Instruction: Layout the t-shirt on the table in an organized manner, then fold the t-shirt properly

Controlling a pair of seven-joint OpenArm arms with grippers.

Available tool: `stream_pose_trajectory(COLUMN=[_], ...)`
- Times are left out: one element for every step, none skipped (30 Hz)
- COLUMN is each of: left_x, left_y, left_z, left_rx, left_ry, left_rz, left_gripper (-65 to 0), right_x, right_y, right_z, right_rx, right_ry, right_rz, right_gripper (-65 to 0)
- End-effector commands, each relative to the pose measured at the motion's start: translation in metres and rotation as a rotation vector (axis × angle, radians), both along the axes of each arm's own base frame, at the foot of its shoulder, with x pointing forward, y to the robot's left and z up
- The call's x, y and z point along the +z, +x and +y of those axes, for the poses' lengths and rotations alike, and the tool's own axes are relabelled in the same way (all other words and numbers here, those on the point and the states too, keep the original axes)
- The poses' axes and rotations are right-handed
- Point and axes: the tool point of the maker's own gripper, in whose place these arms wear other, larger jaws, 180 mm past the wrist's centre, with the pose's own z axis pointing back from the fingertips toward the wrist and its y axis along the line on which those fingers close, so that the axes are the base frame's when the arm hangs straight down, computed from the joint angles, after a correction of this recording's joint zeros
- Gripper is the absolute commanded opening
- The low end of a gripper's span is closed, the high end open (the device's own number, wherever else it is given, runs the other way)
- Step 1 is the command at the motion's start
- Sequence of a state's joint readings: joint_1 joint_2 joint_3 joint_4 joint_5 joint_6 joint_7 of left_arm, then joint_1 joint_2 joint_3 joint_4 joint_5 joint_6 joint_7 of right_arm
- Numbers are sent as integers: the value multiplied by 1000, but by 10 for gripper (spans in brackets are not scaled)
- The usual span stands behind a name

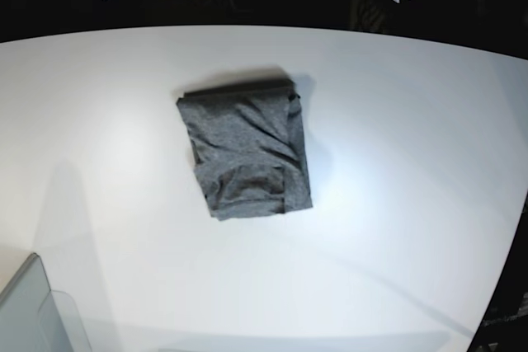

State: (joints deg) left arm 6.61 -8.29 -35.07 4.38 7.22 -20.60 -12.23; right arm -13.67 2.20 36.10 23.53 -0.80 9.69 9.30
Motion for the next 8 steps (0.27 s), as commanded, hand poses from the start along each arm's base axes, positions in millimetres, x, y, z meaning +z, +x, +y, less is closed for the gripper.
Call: stream_pose_trajectory(left_x=[0,-2,-3,-5,-7,-8,-9,-9], left_y=[-2,-4,-3,-4,-5,-7,-6,0], left_z=[7,10,10,1,-7,-11,-13,-10], left_rx=[-11,-41,-66,-87,-106,-118,-120,-125], left_ry=[42,84,108,116,119,132,147,169], left_rz=[0,17,29,42,54,68,77,78], left_gripper=[-649,-649,-649,-649,-649,-649,-649,-649], right_x=[0,-1,-1,-1,1,2,4,4], right_y=[-13,-22,-31,-32,-31,-30,-30,-30], right_z=[-10,-8,-4,0,1,1,-2,4], right_rx=[8,40,89,149,202,254,287,309], right_ry=[-84,-155,-209,-254,-289,-325,-360,-371], right_rz=[16,44,74,93,108,128,147,160], right_gripper=[-650,-650,-650,-650,-650,-650,-650,-650])
